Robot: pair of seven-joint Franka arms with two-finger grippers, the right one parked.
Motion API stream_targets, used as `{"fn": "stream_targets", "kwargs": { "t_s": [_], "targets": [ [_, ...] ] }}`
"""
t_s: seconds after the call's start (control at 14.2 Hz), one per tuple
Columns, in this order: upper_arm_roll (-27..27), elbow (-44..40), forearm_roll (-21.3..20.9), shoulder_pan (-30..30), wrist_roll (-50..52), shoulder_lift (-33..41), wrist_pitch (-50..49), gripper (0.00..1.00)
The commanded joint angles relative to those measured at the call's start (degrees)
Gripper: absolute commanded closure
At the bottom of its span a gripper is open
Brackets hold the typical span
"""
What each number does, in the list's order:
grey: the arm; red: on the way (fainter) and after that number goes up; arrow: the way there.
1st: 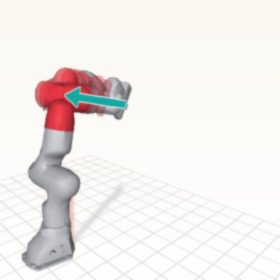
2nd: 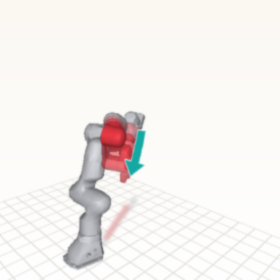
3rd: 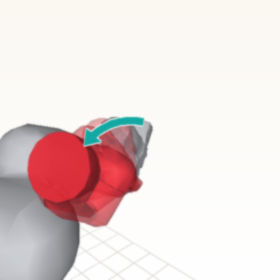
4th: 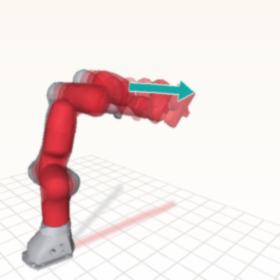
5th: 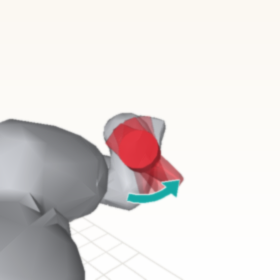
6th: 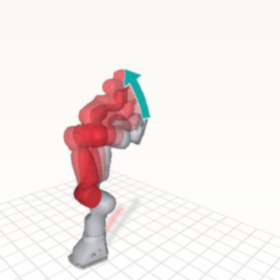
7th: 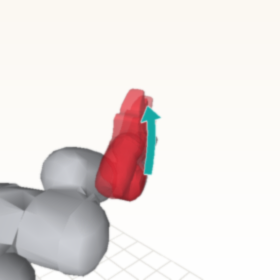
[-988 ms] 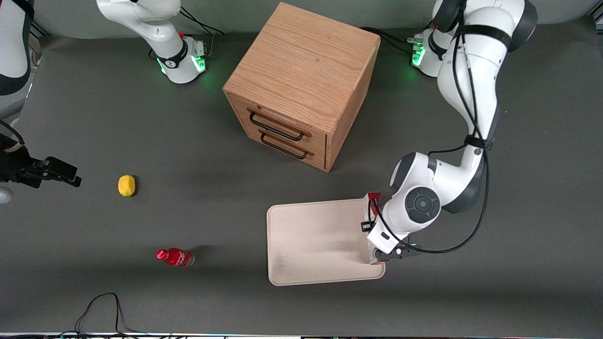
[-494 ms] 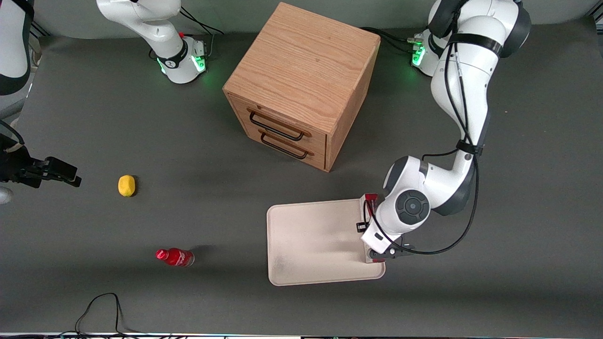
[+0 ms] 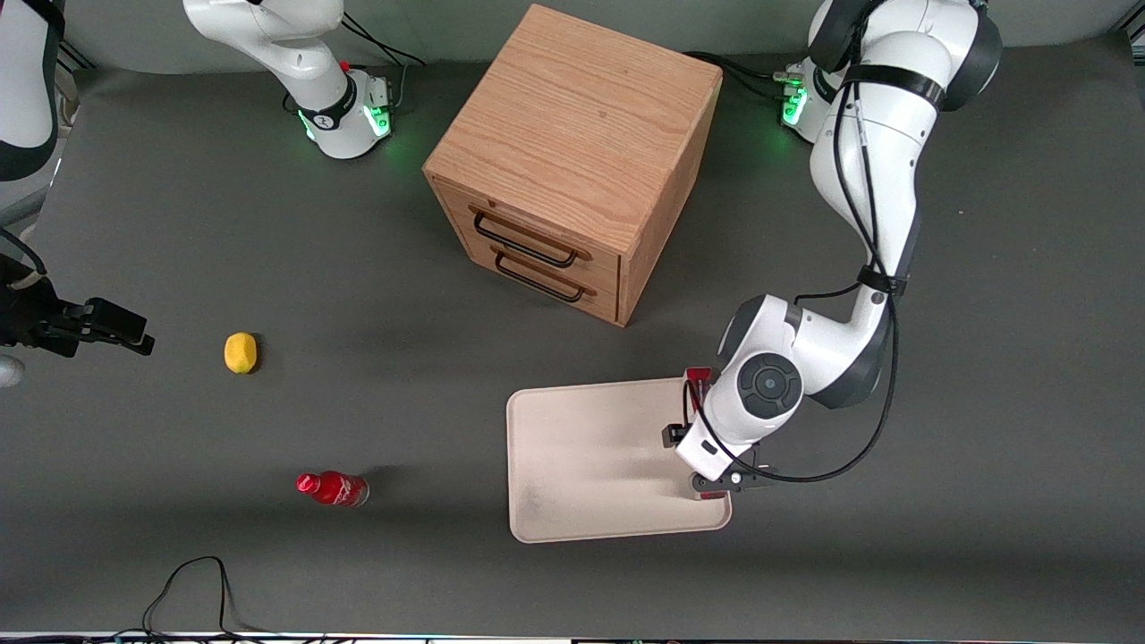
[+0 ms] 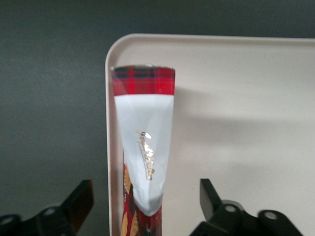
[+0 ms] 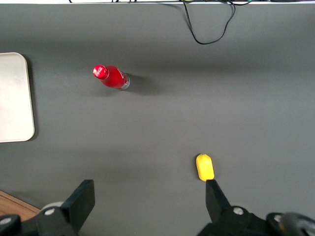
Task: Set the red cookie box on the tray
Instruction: 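Lower the box onto the tray and open the left gripper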
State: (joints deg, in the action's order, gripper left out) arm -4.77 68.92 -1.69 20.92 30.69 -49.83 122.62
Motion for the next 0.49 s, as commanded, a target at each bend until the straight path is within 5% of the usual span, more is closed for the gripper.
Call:
{"fn": "stream_targets", "kwargs": {
  "t_s": [0.0,0.42],
  "targets": [
    [0.3,0.9,-0.2,-2.2,1.0,5.3,-1.9,0.0],
    [0.3,10.7,0.3,-12.0,-6.6,26.5,-16.9,0.0]
  ]
}}
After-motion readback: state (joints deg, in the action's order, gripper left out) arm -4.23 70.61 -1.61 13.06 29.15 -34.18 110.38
